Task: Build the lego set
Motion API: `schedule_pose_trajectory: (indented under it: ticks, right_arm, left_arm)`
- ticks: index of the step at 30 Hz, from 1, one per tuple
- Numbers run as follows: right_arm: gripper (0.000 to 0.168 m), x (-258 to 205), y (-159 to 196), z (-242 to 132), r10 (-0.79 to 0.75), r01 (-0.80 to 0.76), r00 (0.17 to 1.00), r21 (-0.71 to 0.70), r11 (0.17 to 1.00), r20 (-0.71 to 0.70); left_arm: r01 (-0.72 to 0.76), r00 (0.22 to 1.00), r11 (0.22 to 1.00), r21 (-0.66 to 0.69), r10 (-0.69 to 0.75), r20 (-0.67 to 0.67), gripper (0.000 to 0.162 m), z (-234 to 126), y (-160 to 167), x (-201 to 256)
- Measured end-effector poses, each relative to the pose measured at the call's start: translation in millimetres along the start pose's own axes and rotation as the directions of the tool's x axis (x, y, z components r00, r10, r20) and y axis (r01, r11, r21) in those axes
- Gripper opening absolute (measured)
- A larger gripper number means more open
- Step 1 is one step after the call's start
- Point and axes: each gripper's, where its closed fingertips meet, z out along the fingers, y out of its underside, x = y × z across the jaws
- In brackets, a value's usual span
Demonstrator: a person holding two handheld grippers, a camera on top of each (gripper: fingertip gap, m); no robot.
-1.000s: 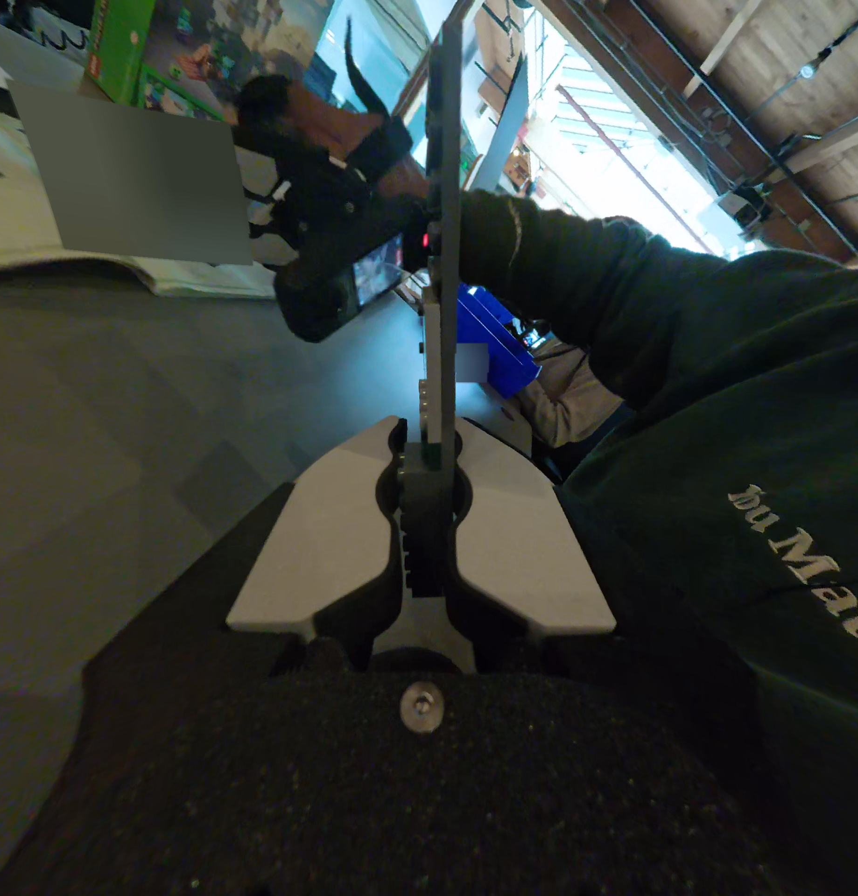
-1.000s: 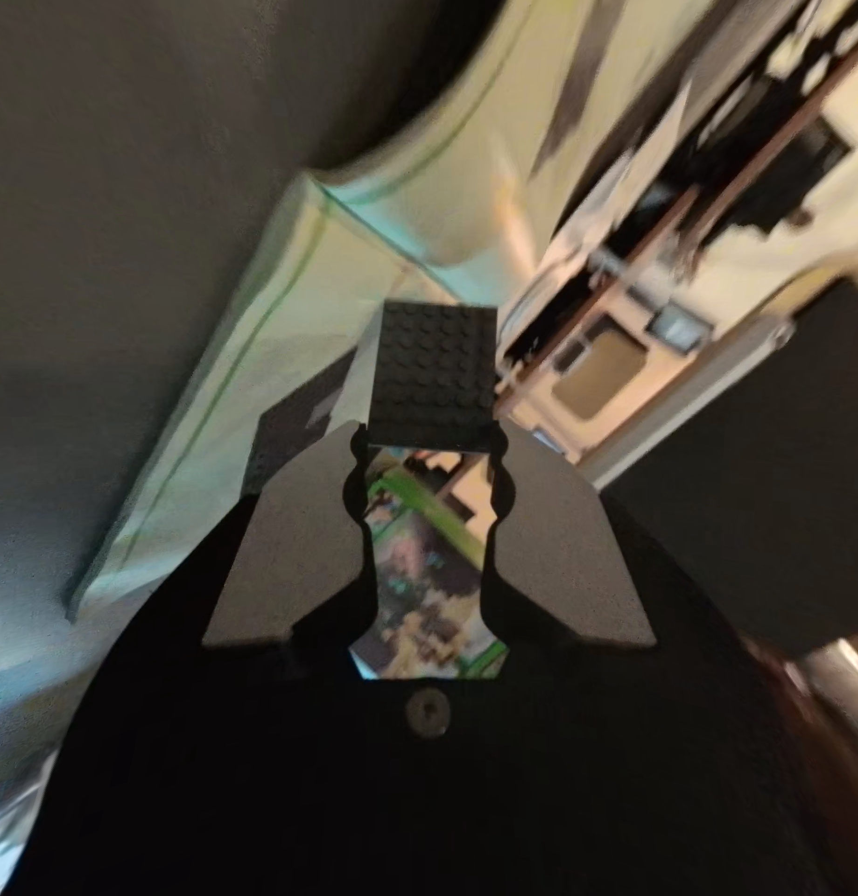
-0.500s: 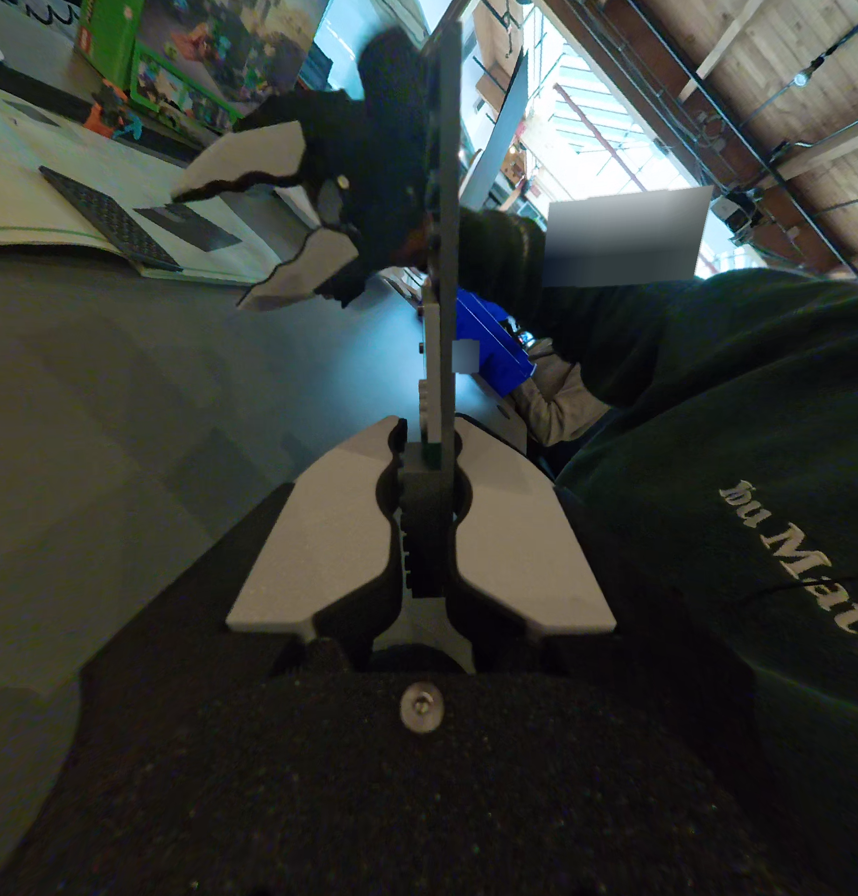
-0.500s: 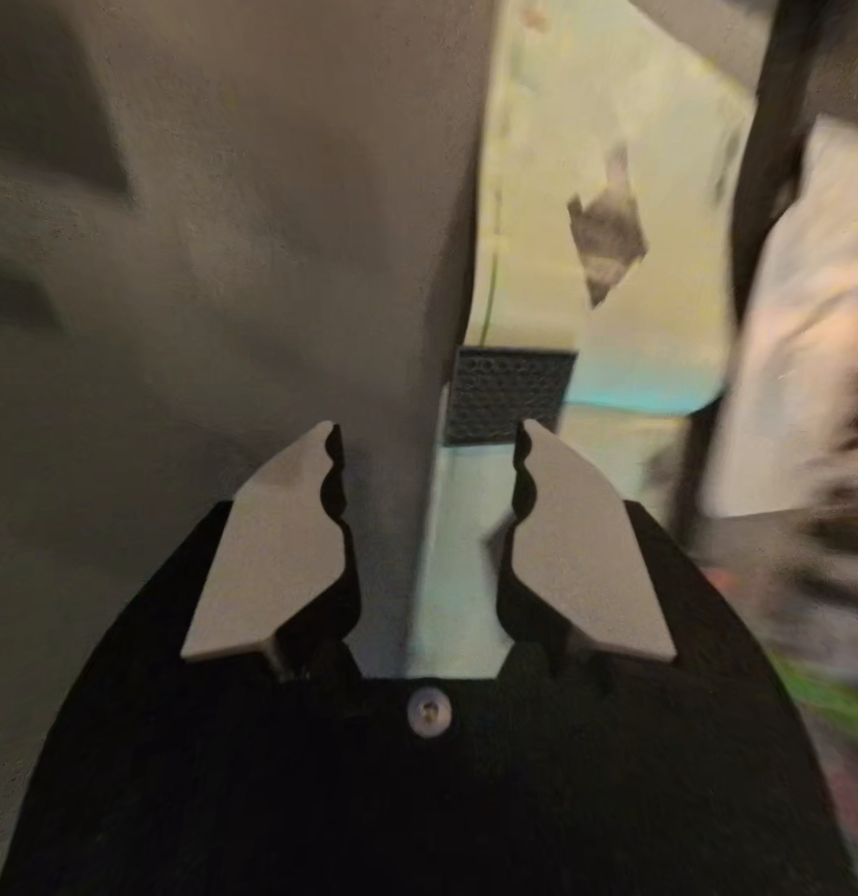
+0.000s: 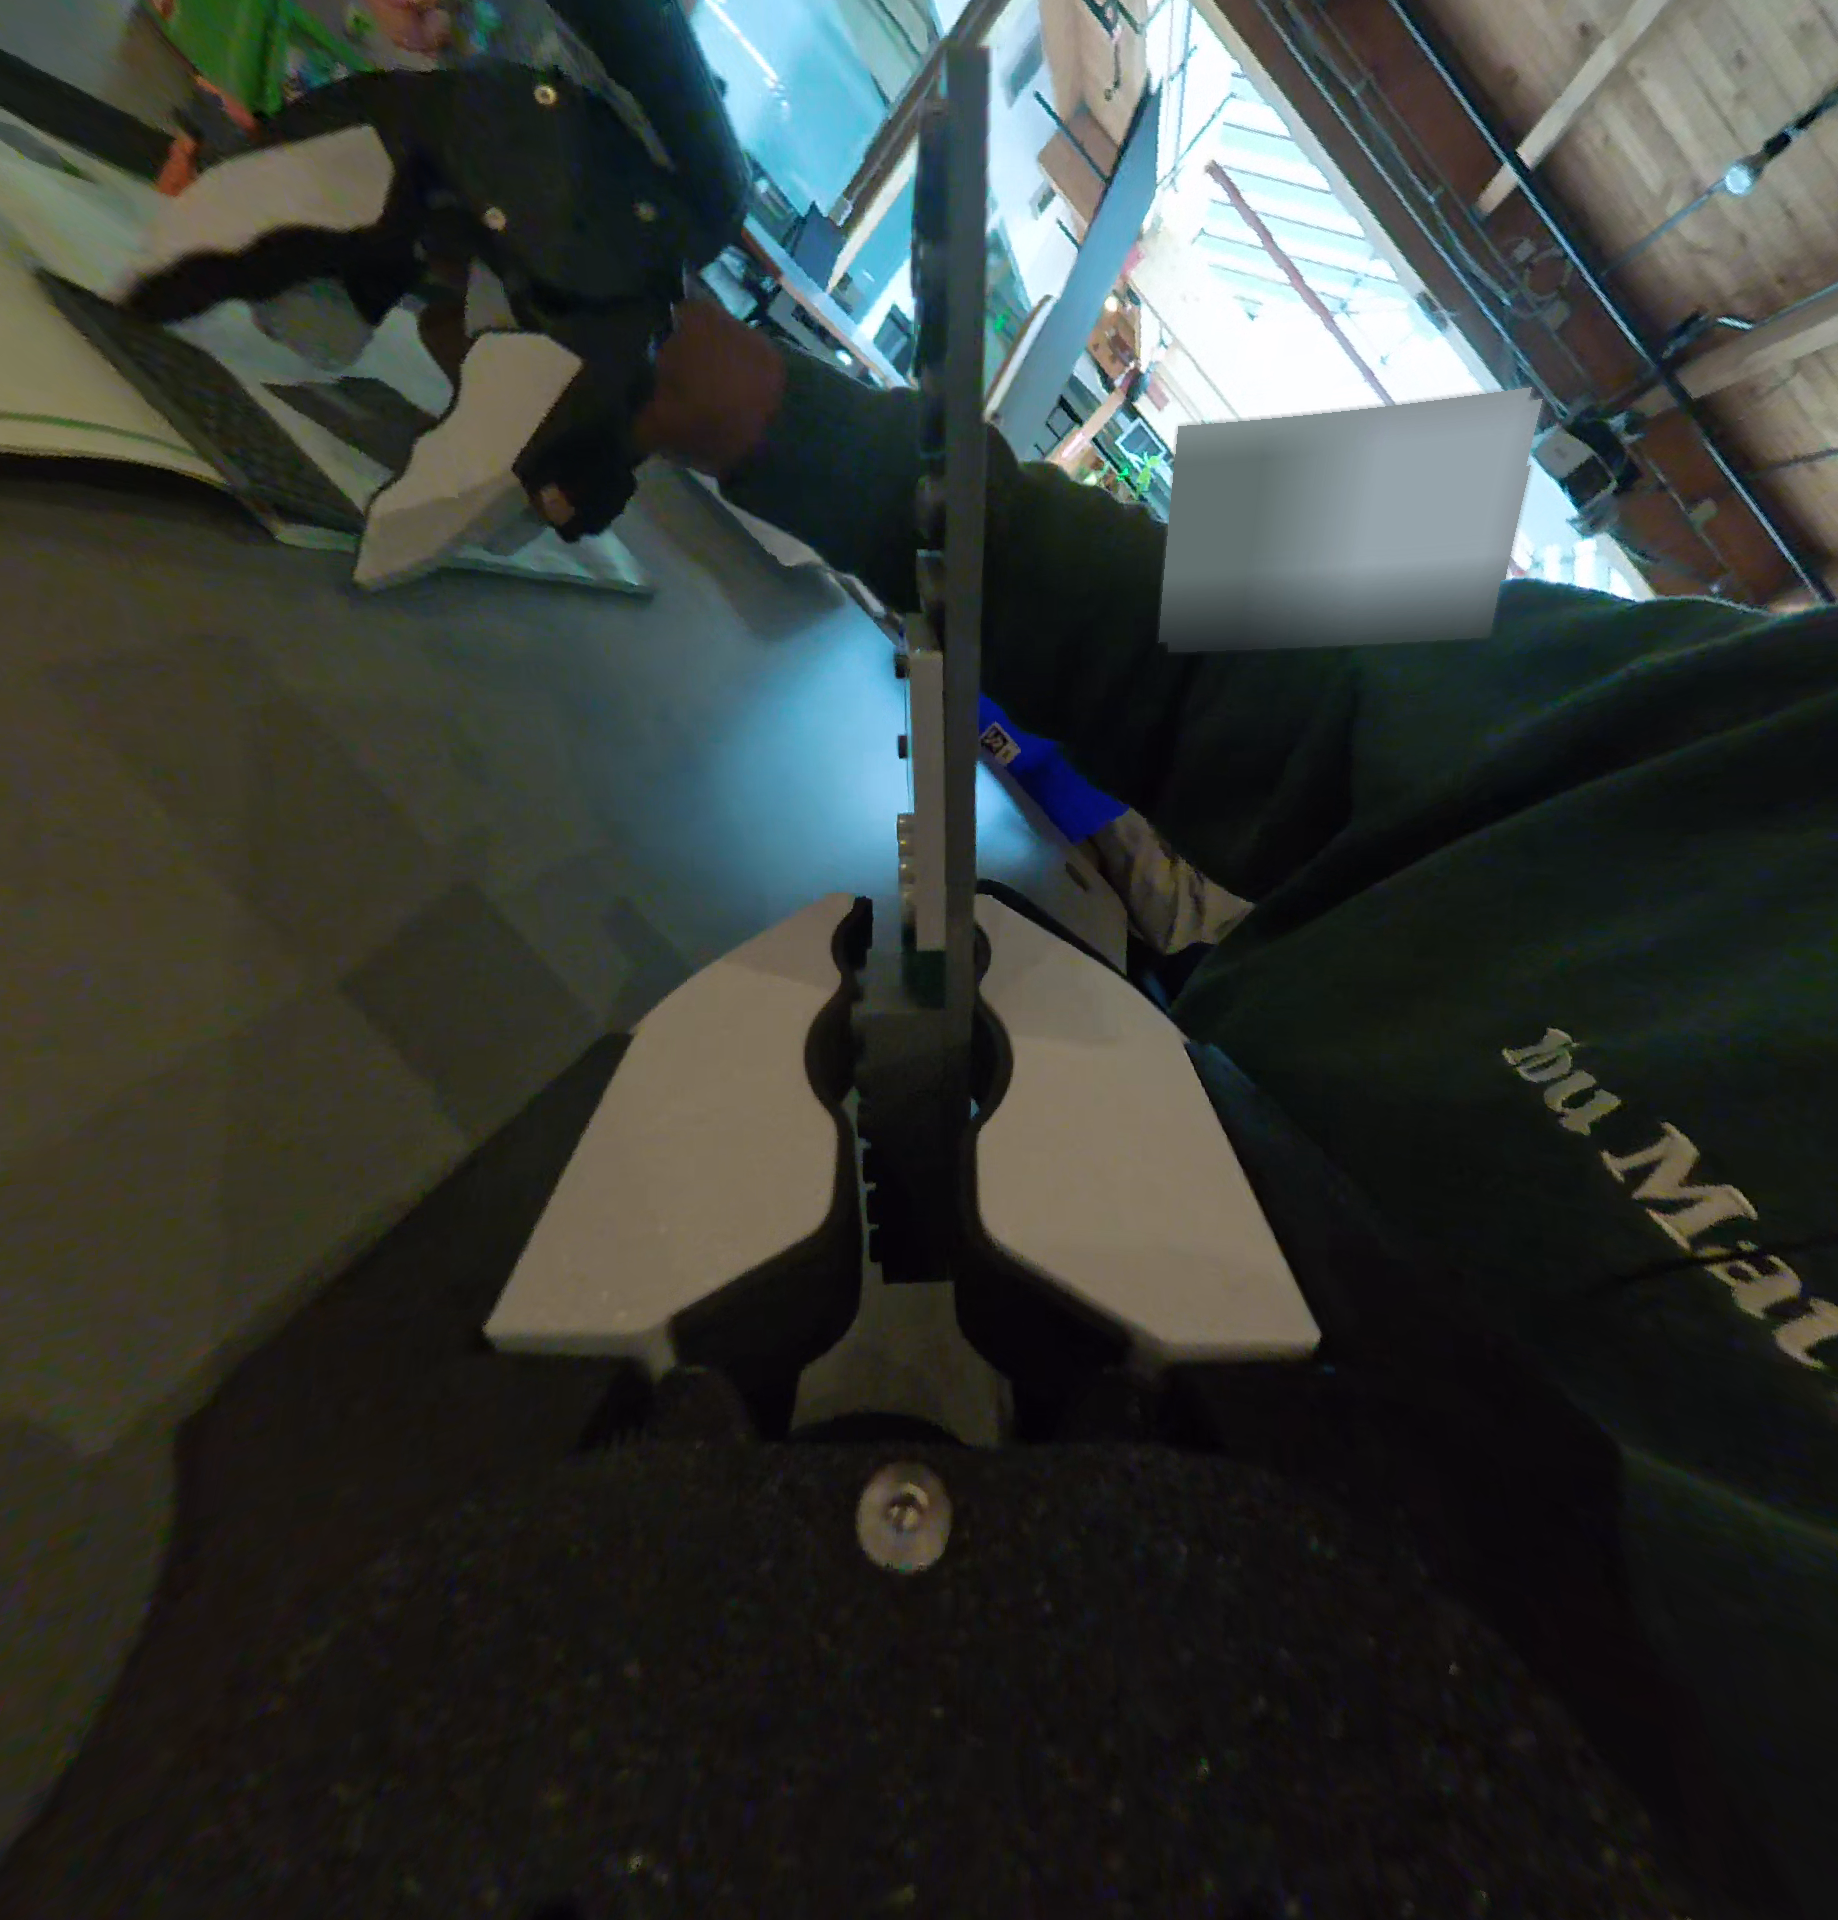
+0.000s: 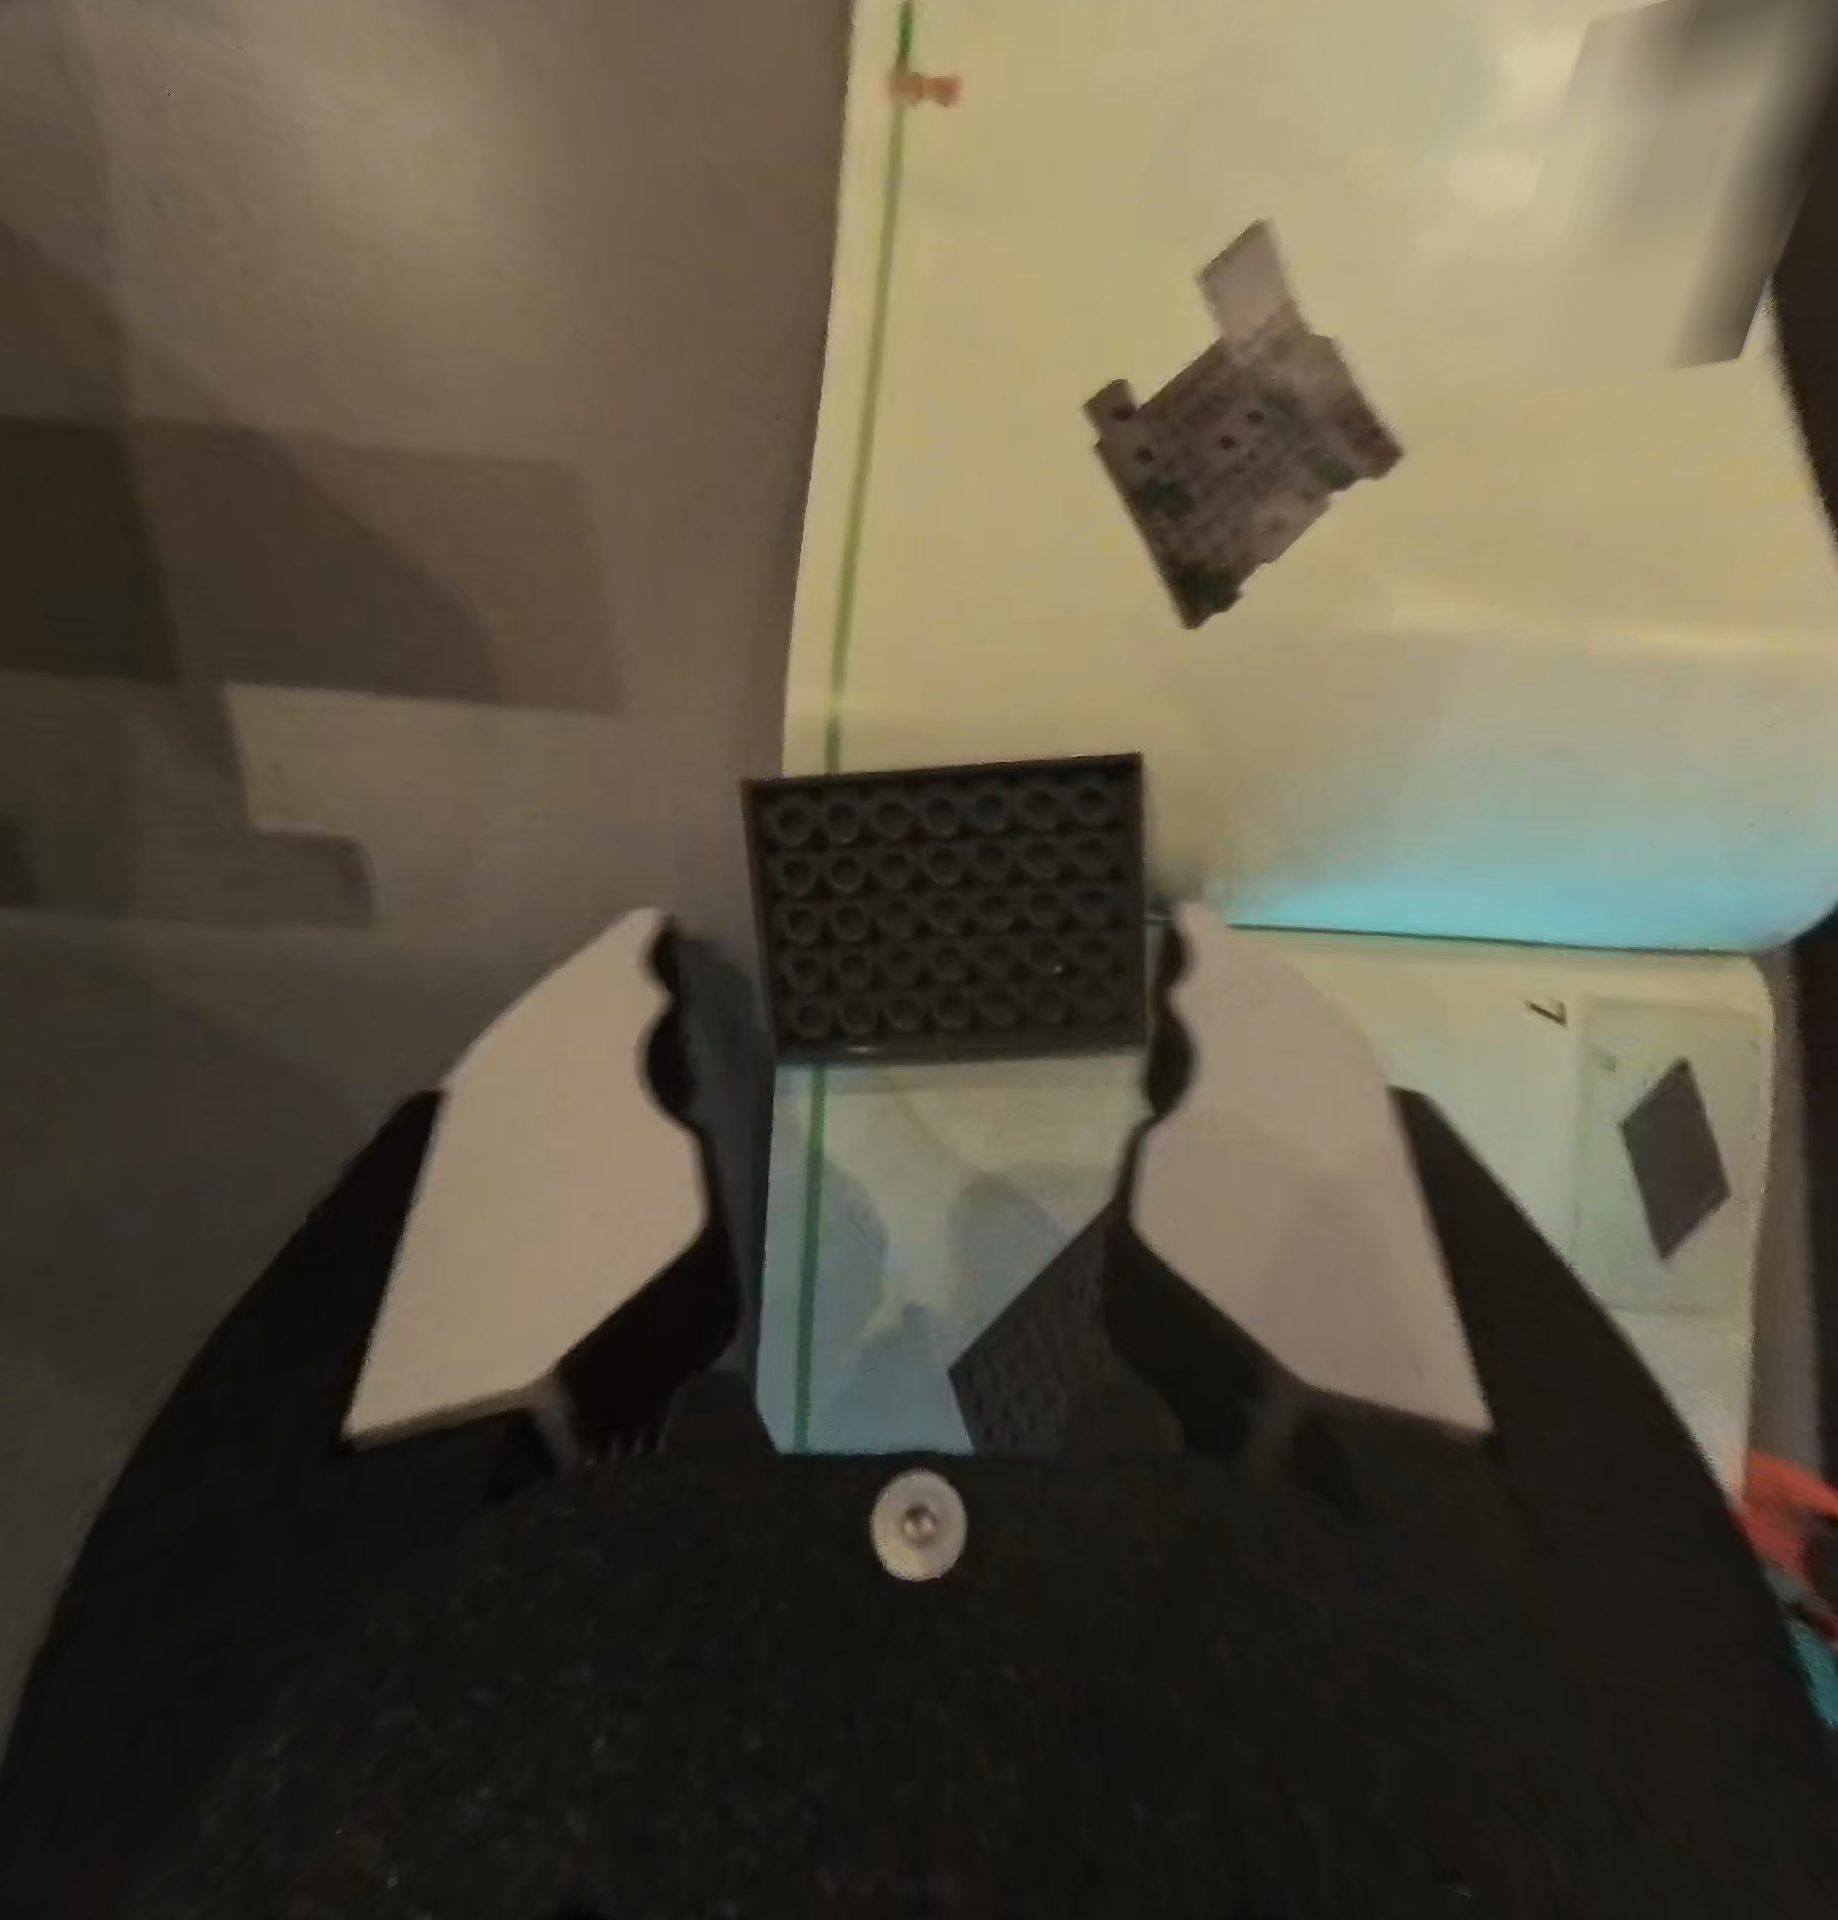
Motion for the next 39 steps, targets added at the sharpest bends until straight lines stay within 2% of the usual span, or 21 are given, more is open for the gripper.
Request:
schedule_pose_trajectory:
  ticks: [1, 2, 6, 11, 18, 28, 39]
  right_arm:
    - [0.072, 0, 0, 1, -0.013, 0.013, 1.0, -0.003, 1.0, -0.004]
    - [0.07, -2, -1, 0, -0.012, 0.012, 1.0, 0.005, 1.0, 0.005]
    - [0.07, -15, -7, -10, -0.021, 0.021, 1.0, 0.04, 0.999, 0.002]
    - [0.07, -51, -29, -43, -0.054, 0.056, 0.998, 0.083, 0.995, -0.021]
    - [0.07, -101, -64, -85, -0.17, 0.18, 0.98, 0.091, 0.979, -0.104]
    - [0.071, -126, -70, -82, -0.275, 0.273, 0.942, -0.039, 0.961, -0.194]
    - [0.071, -141, -68, -88, -0.333, 0.315, 0.921, -0.115, 0.942, -0.204]
  left_arm:
    - [0.005, 1.0, 1.0, 0.0, -0.005, 0.006, 0.014, 1, 0, -1]
    - [0.011, 1.0, 1.0, -0.002, -0.011, 0.014, 0.014, 2, 0, -3]
    - [0.041, 0.998, 0.999, -0.022, -0.04, 0.041, 0.014, 7, 1, -11]
    - [0.076, 0.994, 0.996, -0.047, -0.072, 0.078, 0.014, 18, 0, -21]
    - [0.125, 0.988, 0.991, -0.05, -0.12, 0.102, 0.014, 37, -4, -29]
    - [0.192, 0.98, 0.98, -0.05, -0.188, 0.071, 0.014, 59, -1, -24]
    - [0.291, 0.956, 0.957, -0.019, -0.291, -0.028, 0.014, 65, 2, -11]
